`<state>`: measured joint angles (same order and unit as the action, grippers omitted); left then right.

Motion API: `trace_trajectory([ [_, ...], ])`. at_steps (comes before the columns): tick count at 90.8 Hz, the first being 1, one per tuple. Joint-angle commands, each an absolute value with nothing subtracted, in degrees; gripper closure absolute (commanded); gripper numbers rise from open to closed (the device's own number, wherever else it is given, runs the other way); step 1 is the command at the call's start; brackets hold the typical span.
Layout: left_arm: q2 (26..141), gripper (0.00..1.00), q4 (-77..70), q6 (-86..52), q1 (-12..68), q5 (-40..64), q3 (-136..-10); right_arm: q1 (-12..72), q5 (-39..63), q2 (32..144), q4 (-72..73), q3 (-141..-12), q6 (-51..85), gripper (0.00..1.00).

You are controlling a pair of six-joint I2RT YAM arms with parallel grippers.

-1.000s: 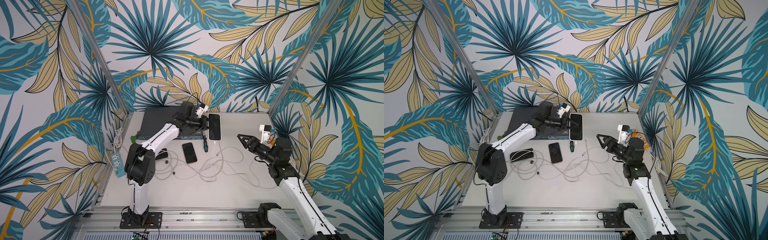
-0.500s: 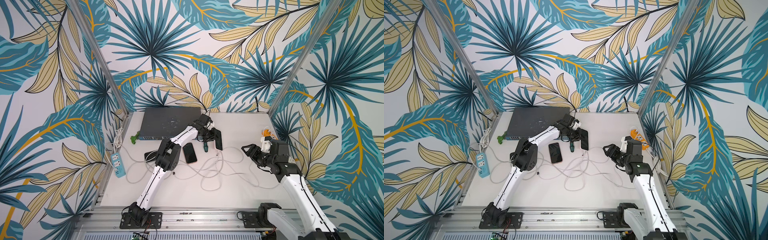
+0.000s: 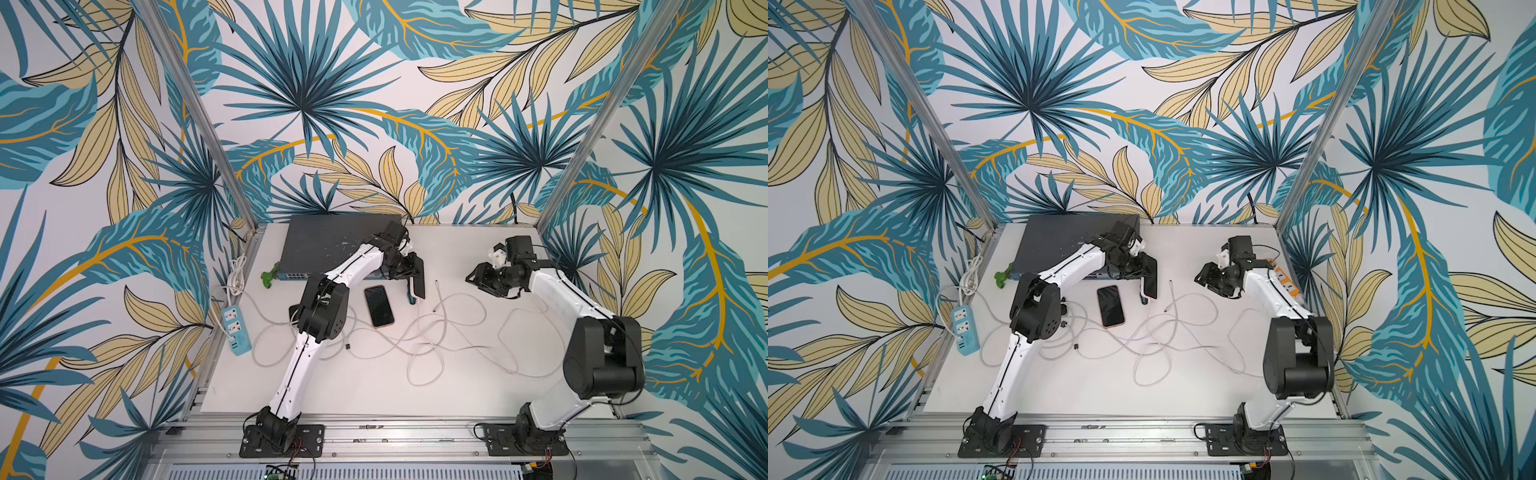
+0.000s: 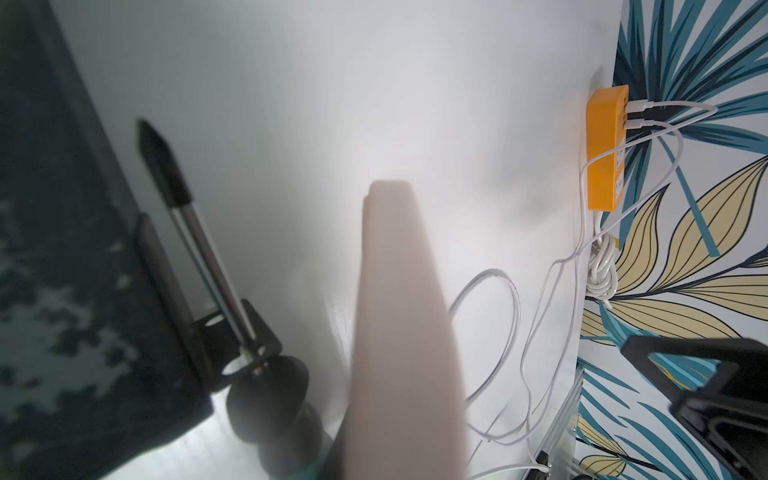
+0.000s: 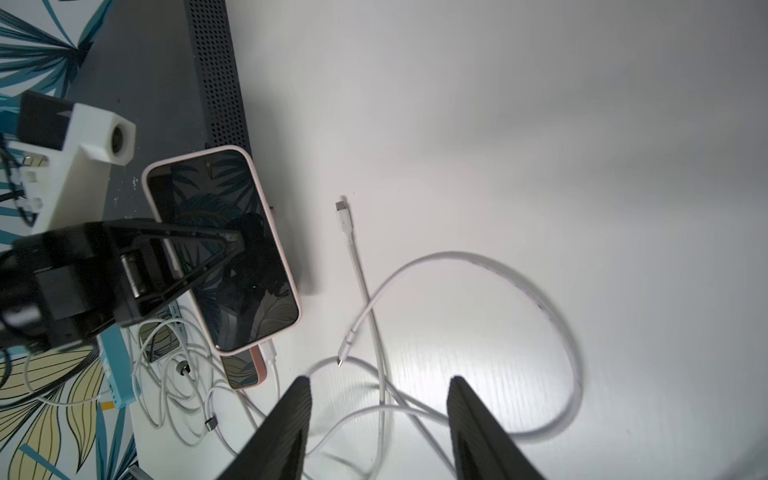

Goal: Plug the charging cable into the phone
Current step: Place the phone at the center of the board, then adjust the charging cable at the center of the board.

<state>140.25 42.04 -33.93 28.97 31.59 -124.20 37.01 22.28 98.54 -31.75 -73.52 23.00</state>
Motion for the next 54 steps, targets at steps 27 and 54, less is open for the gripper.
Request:
trace_trajectory([
  [27,140.87,0.93,42.32,-33.49,29.30,31.39,-126.49,44.47,15.51,119.27,-48.31,-93.56,10.23,0.45],
  [54,141.86,0.91,43.02,-32.86,29.51,29.99,-125.69,50.08,9.43,127.53,-51.71,-101.16,9.94,0.47],
])
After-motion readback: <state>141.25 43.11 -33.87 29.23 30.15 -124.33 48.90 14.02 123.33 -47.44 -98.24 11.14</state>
